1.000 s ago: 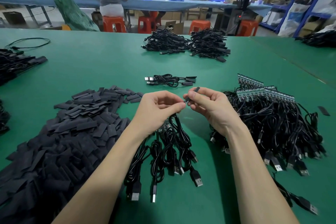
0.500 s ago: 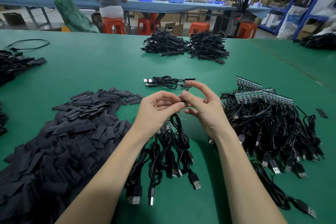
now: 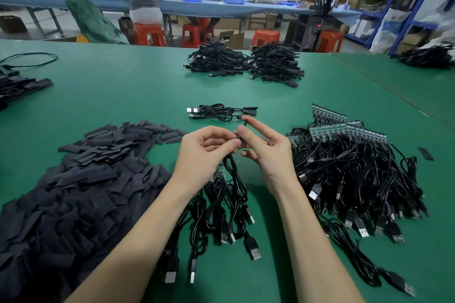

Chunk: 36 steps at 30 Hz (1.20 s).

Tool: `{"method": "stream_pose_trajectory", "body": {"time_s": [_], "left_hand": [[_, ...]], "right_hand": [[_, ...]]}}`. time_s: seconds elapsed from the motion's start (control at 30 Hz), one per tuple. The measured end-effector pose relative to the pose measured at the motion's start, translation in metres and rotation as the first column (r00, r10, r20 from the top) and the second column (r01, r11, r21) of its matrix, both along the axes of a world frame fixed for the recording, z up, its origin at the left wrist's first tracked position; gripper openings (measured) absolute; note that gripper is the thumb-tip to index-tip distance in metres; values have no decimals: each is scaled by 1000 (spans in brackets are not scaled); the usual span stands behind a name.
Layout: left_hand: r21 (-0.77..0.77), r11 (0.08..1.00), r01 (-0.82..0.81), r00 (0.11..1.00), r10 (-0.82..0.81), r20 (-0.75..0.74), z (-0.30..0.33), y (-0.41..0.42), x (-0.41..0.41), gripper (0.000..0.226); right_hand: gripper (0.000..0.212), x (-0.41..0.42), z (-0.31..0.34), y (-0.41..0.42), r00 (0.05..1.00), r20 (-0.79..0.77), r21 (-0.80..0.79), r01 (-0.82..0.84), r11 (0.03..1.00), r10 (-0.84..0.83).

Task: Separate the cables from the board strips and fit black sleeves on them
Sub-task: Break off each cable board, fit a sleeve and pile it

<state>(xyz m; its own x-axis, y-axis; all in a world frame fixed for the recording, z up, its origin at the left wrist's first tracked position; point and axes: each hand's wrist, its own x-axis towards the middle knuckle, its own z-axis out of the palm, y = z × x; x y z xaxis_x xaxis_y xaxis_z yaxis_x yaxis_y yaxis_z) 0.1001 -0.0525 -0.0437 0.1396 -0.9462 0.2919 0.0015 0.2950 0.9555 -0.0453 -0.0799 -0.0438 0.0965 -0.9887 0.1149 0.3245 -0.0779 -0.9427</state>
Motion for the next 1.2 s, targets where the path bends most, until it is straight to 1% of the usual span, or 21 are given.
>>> {"method": "stream_pose_trajectory", "body": {"time_s": [0.13, 0.23, 0.3, 0.37, 0.4, 0.47, 0.53, 0.57, 0.63, 0.7, 0.73, 0.8, 0.83, 0.93, 1.0, 1.03, 1.1, 1.17, 1.2], "left_hand": [[22, 1000, 7, 1000, -7, 15, -1, 1, 1, 12], [58, 998, 38, 998, -40, 39, 1, 0, 2, 14], [144, 987, 70, 994, -82, 76, 1, -1, 2, 23], [256, 959, 123, 976, -163, 142, 0, 1, 1, 35], [280, 948, 149, 965, -201, 167, -1, 2, 0, 37], [273, 950, 152, 966, -201, 165, 0, 4, -3, 36], [235, 969, 82, 980, -121, 156, 6, 5, -3, 36], [196, 980, 35, 977, -75, 201, 9, 4, -1, 33], [87, 995, -56, 937, 22, 348, 16, 2, 4, 24], [-56, 988, -146, 880, 156, 450, 24, -8, 11, 17], [-134, 975, -176, 842, 220, 492, 27, -17, 15, 16], [-255, 945, -206, 749, 320, 581, 33, -45, 20, 13], [-281, 935, -215, 693, 349, 631, 34, -61, 23, 10], [-272, 922, -277, 474, 377, 796, 24, -107, 31, 10], [-230, 927, -297, 319, 324, 891, 10, -124, 34, 11], [-222, 931, -290, 256, 299, 919, 4, -130, 35, 12], [-237, 935, -264, 164, 286, 944, -2, -138, 37, 14], [-241, 940, -239, 116, 275, 954, 1, -143, 38, 18], [-227, 946, -231, 110, 257, 960, 3, -144, 38, 20]], "right_hand": [[29, 2, -3, 2, 1000, 8, 12, 7, 1000, -8], [27, 5, -1, 2, 997, 37, 14, 60, 998, -61], [25, 5, 3, 0, 987, 103, 9, 122, 992, -122], [21, 5, 7, -2, 964, 192, 8, 187, 982, -185], [20, 5, 9, -4, 952, 226, 7, 212, 977, -208], [20, 4, 11, -6, 931, 262, 10, 259, 966, -252], [21, 1, 11, -8, 909, 287, 19, 310, 950, -302], [22, -1, 12, -10, 899, 300, 26, 328, 944, -320], [26, -4, 13, -13, 888, 307, 57, 342, 938, -342], [34, -1, 14, -14, 888, 284, 120, 341, 932, -362], [38, 1, 12, -14, 892, 247, 153, 349, 925, -378], [42, 4, 7, -13, 908, 137, 191, 367, 910, -395], [42, 6, 5, -12, 916, 80, 200, 372, 906, -394], [33, 9, -2, -12, 935, -44, 187, 354, 916, -352], [24, 11, -5, -12, 946, -121, 169, 319, 933, -301], [18, 12, -7, -12, 943, -180, 152, 307, 939, -279], [10, 13, -11, -11, 918, -310, 107, 292, 951, -247], [5, 14, -14, -11, 882, -415, 64, 275, 959, -225], [4, 14, -15, -11, 861, -460, 40, 262, 964, -215]]}}
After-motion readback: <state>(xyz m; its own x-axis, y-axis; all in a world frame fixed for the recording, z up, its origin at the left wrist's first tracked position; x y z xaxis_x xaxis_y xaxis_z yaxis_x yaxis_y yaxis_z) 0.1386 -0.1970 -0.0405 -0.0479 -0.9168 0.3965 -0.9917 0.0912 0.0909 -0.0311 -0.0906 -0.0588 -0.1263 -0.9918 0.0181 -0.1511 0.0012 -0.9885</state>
